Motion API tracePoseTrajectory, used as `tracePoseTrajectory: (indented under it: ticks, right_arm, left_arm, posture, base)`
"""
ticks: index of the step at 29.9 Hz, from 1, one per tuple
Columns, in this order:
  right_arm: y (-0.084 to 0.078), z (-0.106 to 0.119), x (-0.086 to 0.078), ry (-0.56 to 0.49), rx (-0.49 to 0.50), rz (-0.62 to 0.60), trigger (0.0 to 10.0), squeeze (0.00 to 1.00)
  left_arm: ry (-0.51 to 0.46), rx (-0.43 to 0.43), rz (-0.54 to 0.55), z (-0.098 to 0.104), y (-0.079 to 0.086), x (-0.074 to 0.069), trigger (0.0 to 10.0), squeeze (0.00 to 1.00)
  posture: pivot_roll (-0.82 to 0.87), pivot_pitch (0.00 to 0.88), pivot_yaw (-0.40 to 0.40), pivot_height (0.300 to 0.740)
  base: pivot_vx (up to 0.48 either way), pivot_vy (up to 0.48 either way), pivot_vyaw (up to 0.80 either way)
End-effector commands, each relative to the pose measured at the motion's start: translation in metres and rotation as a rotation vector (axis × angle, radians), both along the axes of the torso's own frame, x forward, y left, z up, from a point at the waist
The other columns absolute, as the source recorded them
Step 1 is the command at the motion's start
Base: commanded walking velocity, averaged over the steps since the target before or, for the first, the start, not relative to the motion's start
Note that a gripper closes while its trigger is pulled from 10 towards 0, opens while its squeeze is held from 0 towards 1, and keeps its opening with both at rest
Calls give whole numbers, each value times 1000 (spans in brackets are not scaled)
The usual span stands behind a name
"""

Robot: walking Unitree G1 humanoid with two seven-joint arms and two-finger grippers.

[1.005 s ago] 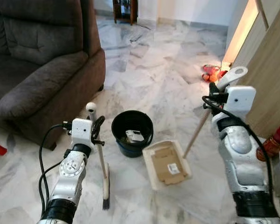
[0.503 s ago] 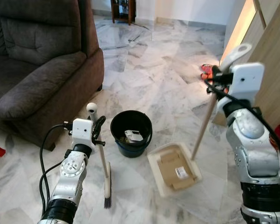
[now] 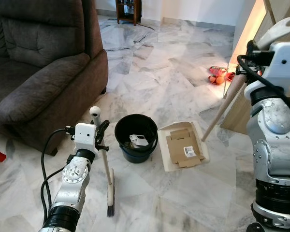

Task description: Sweep floor

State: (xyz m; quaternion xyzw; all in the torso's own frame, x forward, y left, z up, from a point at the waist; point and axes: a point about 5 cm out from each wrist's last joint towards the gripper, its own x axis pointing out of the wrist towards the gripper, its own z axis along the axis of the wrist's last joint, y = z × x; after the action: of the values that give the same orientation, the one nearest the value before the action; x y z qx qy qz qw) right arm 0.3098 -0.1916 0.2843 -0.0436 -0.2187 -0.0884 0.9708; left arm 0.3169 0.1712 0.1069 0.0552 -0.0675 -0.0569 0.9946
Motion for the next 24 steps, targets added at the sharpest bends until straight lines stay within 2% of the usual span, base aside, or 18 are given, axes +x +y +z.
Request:
tracePoseTrajectory:
  ticks: [1,8,24]
  right_arm:
    - [10,19,-8,-127,29,49,10000,0]
    - [24,10,-6,-114,60,93,10000,0]
    - [32,14,-5,-149,60,129,10000,0]
  left_arm:
    - [-50,-1,5,8,3,0,10000,0]
    - [-36,0,-2,5,4,-4,10000,0]
    - [-42,5,8,5,7,-6,10000,0]
  posture:
    - [-22,81,13,740]
    - [-17,69,14,740]
    - [-14,49,13,740]
  base:
    - [0,0,0]
    - [0,0,0]
    - [0,0,0]
